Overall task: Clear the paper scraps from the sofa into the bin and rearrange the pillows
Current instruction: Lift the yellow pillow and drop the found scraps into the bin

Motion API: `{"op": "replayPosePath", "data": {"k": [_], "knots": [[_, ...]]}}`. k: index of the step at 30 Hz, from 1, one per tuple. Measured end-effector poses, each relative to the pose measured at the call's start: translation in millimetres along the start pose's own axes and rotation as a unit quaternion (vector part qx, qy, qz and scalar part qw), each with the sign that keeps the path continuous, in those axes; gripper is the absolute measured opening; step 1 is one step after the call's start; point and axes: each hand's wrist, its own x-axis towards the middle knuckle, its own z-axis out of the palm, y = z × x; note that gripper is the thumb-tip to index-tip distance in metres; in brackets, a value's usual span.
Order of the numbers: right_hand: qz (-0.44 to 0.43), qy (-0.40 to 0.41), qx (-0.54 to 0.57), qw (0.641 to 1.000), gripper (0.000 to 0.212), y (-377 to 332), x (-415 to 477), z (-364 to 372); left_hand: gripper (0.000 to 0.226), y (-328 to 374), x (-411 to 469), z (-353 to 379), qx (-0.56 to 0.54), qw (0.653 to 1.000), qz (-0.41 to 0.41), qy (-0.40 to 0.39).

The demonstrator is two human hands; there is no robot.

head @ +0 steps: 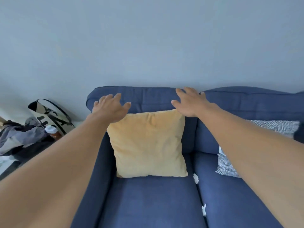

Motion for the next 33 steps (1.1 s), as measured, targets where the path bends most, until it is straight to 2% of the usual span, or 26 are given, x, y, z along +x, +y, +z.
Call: {"op": "replayPosePath", "data": {"k": [6,12,14,16,18,21,23,29,33], "knots": [[0.031,-0.050,0.043,0.997,0.058,28.0,22.6,67.1,0.065,-31.7,29.5,67.6,-0.014,0.997,-0.031,-0.070],[0.120,-0.110,0.106,0.981,0.060,31.5,40.4,167.8,0.069,-94.5,57.4,165.6,-0.021,0.979,-0.093,-0.179],[0.169,-0.135,0.139,0.966,0.071,30.5,48.8,194.9,0.069,-102.6,64.7,193.2,-0.069,0.967,-0.124,-0.211],[0.220,-0.164,0.187,0.943,0.092,29.5,58.8,221.5,0.073,-108.1,70.9,222.2,-0.135,0.943,-0.173,-0.249],[0.249,-0.189,0.238,0.920,0.116,29.0,69.9,243.4,0.088,-114.5,78.3,247.7,-0.212,0.915,-0.213,-0.270],[0.280,-0.198,0.297,0.891,0.141,29.8,92.3,279.1,0.119,-127.2,97.9,288.6,-0.310,0.893,-0.214,-0.246],[0.294,-0.180,0.331,0.878,0.141,30.6,103.3,299.1,0.128,-134.7,110.6,310.4,-0.365,0.885,-0.205,-0.205],[0.284,-0.105,0.412,0.859,0.118,31.5,121.0,372.5,0.110,-134.7,131.3,379.8,-0.433,0.877,-0.165,-0.126],[0.272,-0.022,0.471,0.839,0.109,28.4,121.7,392.3,0.098,-120.4,127.2,399.0,-0.509,0.838,-0.186,-0.070]]}}
